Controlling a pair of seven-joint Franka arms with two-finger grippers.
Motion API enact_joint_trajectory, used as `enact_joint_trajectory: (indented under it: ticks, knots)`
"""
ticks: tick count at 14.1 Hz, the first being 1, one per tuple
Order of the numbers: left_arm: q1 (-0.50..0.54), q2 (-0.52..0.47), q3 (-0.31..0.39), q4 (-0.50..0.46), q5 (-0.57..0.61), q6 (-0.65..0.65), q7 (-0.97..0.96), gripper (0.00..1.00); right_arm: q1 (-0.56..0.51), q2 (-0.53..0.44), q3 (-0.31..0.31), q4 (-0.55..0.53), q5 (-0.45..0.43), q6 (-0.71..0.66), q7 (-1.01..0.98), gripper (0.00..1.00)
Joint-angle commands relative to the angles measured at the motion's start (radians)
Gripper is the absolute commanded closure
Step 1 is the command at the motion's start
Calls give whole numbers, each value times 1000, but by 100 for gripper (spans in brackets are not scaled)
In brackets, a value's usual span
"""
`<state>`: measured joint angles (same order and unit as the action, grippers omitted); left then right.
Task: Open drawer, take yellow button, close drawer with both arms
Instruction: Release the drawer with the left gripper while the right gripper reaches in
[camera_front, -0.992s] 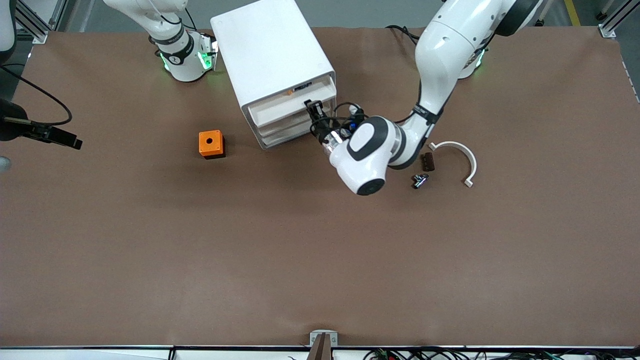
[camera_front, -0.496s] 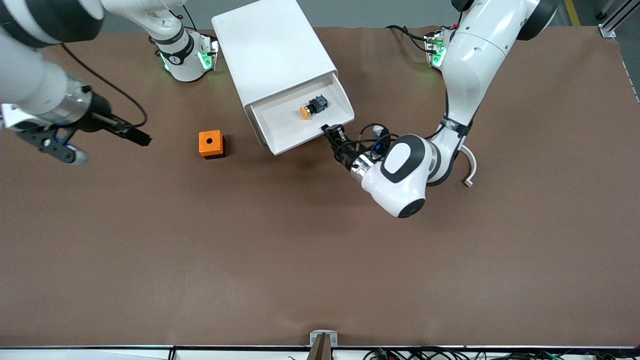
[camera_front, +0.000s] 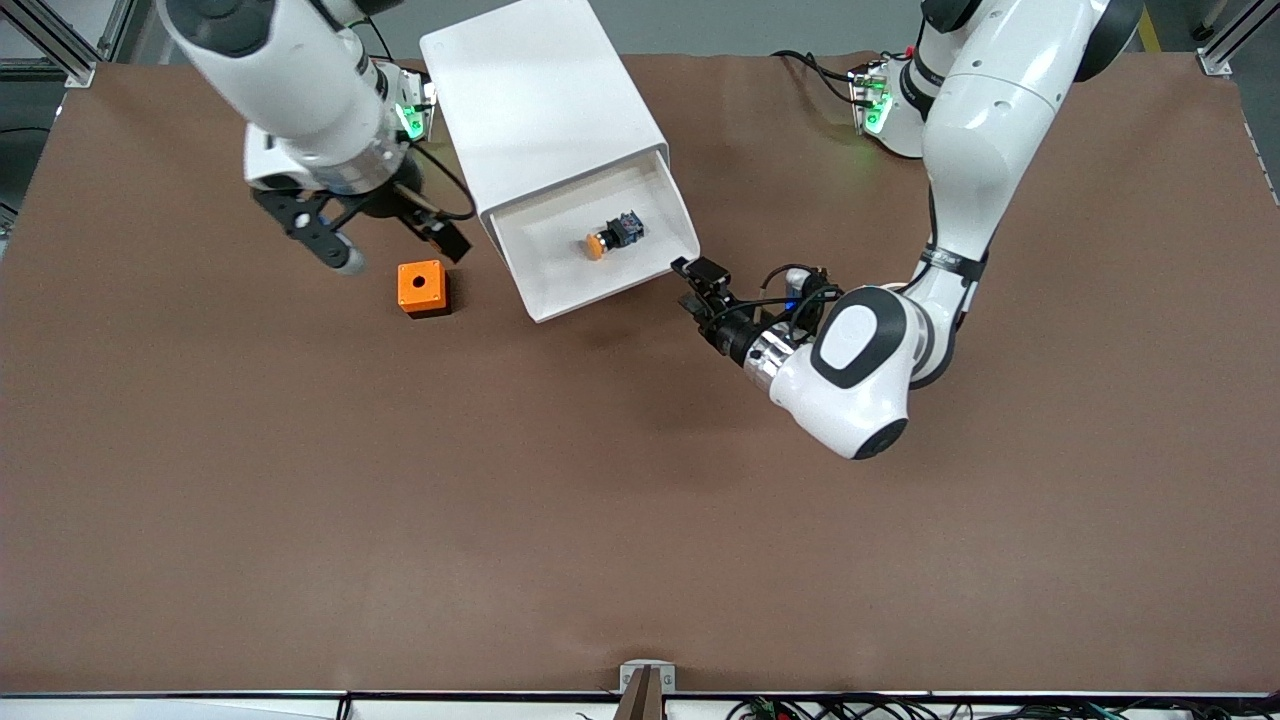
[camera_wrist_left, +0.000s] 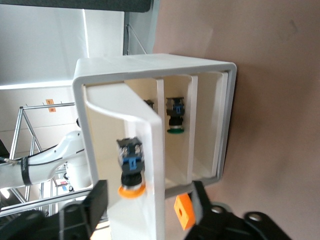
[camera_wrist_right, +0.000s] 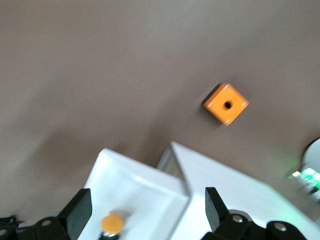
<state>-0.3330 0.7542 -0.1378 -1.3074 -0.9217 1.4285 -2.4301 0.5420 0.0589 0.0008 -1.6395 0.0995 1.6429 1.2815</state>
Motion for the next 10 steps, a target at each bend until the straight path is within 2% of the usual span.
enact_joint_trajectory:
  ticks: [1,4,7,10]
  knots:
    - [52,-16,0,51,47,-25,32,0,79,18,-15,-22,19,78,125,0]
    - [127,-21,-2,62,111,-23,190,0,154,70,-16,-23,19,147,238,0]
    - [157,-35,0,77,265,-14,354,0,232,105,-16,-23,17,196,363,0]
    - [155,-39,64,77,329,33,411,0,283,137,-16,-22,14,218,421,0]
